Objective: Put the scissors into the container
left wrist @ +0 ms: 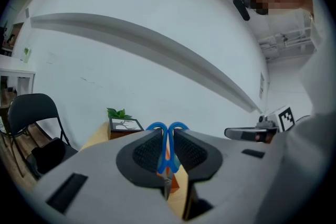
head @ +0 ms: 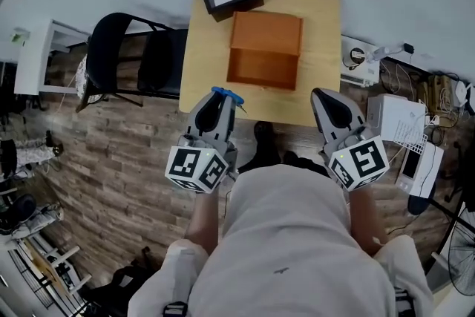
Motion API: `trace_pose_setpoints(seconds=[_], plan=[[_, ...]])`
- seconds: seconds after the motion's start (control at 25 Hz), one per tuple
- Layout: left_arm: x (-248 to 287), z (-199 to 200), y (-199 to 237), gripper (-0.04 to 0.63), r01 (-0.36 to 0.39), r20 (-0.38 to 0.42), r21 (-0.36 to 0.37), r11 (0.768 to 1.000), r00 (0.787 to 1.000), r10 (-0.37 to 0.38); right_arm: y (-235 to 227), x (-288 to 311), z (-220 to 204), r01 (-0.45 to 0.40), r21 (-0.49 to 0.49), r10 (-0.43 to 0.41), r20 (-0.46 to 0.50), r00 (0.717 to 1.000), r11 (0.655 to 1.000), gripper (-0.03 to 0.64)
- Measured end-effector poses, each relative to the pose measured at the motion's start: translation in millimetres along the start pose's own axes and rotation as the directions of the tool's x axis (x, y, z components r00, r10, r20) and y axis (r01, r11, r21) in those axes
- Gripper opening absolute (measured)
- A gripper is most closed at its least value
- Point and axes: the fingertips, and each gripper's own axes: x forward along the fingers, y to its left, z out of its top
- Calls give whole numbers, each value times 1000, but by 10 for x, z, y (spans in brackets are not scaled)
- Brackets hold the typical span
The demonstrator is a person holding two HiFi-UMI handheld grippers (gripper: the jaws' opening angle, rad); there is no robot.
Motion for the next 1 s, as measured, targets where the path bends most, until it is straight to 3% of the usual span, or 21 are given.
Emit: trace_pose_setpoints(seconds=[0.76,1.0], plan=[[538,-16,388,64,131,-72,20,991,989,-129,-109,251,-82,143,47,-141,-44,989,989,-2],[677,-49,405,64,155,-100,72,985,984,-147,-160,245,-119,165,56,-162,-54,985,985,-2]])
